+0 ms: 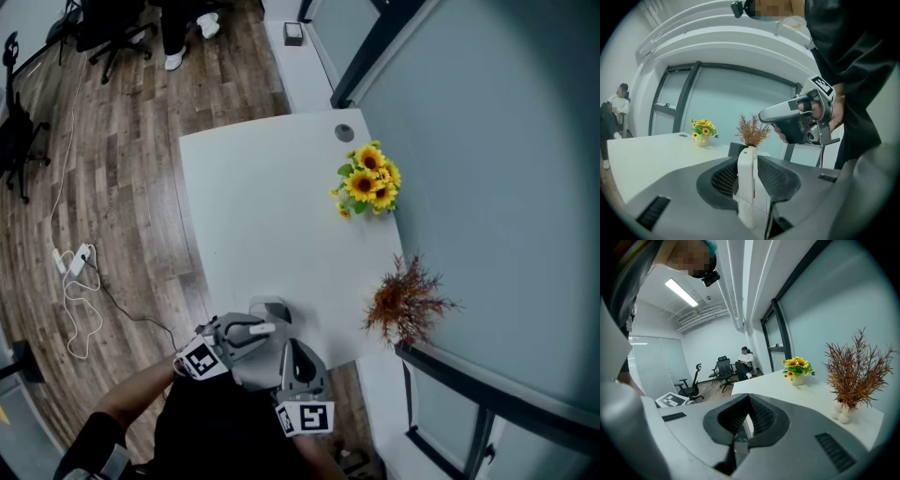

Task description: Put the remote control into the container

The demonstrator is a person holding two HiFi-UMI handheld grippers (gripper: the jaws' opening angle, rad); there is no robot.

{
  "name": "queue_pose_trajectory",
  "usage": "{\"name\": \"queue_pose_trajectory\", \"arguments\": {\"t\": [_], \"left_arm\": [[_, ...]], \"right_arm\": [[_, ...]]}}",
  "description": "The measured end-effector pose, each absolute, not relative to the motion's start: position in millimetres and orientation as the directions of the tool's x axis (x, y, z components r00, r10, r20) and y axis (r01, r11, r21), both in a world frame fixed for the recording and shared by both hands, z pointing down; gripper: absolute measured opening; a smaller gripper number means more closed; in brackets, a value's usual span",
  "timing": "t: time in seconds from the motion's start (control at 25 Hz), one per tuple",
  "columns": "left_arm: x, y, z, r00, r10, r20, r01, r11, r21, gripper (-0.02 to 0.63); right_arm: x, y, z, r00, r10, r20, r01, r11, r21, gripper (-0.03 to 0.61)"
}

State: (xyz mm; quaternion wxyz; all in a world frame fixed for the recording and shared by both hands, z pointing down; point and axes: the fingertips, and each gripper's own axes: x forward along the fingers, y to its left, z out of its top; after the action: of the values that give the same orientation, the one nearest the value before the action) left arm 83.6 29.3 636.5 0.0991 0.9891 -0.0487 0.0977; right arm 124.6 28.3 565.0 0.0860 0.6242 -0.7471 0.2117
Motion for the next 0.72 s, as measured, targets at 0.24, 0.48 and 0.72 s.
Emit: {"name": "queue_pose_trajectory", "arguments": {"t": [0.24,0.48,0.72], "left_arm": [[82.5,29.3,634.1,0.976,-0.081,0.202,-0.12,-0.975,0.188,0.112],[81.7,27.8,631.7,0.976,-0.094,0.194,-0.129,-0.975,0.178,0.114],[77.9,26.4,626.1,0.977,-0.1,0.187,-0.133,-0.976,0.173,0.114]], "right_arm": [[124.3,29.5,564.4,-0.207,-0.896,0.393,-0.968,0.131,-0.212,0.005],[124.3,28.7,562.6,-0.196,-0.902,0.384,-0.969,0.118,-0.219,0.005],[121.1,31.2,561.2,-0.204,-0.901,0.382,-0.969,0.13,-0.211,0.005]]}}
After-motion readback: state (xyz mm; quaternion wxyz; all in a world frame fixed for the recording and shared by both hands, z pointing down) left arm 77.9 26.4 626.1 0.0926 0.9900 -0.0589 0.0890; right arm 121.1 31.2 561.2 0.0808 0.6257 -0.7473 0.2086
